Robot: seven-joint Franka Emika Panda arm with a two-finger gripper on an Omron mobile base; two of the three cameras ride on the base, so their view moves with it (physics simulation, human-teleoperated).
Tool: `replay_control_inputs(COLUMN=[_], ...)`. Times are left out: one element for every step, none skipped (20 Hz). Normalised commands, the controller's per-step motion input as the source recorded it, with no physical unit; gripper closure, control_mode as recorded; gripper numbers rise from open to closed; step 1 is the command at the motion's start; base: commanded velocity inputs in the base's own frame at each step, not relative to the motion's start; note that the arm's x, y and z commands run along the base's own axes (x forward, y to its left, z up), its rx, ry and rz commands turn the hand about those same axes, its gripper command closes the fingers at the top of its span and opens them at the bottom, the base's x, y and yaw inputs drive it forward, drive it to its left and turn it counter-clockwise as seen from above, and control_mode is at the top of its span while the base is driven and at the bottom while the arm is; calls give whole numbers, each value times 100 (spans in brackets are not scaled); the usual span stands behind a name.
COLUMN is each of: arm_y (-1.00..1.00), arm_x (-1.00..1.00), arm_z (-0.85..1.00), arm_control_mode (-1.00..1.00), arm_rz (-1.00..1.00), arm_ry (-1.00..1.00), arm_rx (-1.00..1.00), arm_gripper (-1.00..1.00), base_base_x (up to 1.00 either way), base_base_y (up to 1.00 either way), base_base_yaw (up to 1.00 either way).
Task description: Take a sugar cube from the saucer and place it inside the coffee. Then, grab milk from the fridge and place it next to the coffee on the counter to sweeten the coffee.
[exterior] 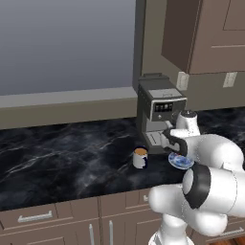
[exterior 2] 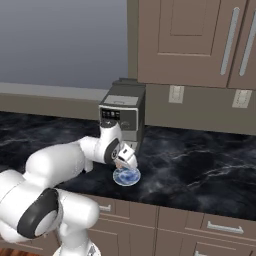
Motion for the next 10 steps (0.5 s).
replay_control_inputs(arm_y=[56, 60, 62, 68, 74, 75, 80, 86, 91, 91], arm_x=[-21, -9, -4, 0, 0, 0, 0, 0, 0, 0], arm_z=[100, 100, 100, 100, 100, 100, 100, 98, 86, 77], arm_control_mode=[-100, -100, -100, -100, -100, -100, -100, -100, -100, -100], arm_rz=[0, 0, 1, 4, 5, 6, 8, 11, 13, 16], arm_ry=[-1, 0, 0, 0, 0, 0, 0, 3, 4, 6], arm_rx=[0, 0, 3, 4, 5, 6, 7, 7, 6, 5], arm_gripper=[100, 100, 100, 100, 100, 100, 100, 100, 100, 100], base_base_x=[0, 0, 0, 0, 0, 0, 0, 0, 0, 0], base_base_y=[0, 0, 0, 0, 0, 0, 0, 0, 0, 0], base_base_yaw=[0, 0, 0, 0, 0, 0, 0, 0, 0, 0])
